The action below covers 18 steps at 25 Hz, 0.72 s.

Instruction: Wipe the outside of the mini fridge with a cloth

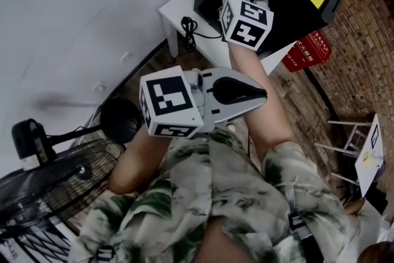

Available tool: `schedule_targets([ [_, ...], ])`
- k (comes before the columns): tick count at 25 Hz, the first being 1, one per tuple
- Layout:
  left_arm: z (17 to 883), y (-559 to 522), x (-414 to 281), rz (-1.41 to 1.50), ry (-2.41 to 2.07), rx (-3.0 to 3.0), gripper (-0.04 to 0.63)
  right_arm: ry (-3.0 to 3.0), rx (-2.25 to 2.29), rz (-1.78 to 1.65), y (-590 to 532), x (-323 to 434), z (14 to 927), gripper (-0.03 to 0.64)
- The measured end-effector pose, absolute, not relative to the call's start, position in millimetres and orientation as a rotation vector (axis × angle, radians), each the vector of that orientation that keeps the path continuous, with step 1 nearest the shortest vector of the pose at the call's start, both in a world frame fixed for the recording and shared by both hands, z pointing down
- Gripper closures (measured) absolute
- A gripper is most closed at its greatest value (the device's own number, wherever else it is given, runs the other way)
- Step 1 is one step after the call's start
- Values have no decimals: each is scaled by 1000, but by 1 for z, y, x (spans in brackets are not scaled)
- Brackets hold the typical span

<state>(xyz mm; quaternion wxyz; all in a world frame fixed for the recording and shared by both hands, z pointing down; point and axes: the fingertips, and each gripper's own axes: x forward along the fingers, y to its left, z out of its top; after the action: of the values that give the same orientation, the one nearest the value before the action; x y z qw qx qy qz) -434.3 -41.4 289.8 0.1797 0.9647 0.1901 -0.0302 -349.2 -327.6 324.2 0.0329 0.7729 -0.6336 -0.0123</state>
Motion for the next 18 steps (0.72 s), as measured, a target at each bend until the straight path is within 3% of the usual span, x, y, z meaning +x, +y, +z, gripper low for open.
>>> schedule_targets([
  [18,316,-61,-431,-39,411,2672,566,-1818,2187,233,-357,-349,493,523],
])
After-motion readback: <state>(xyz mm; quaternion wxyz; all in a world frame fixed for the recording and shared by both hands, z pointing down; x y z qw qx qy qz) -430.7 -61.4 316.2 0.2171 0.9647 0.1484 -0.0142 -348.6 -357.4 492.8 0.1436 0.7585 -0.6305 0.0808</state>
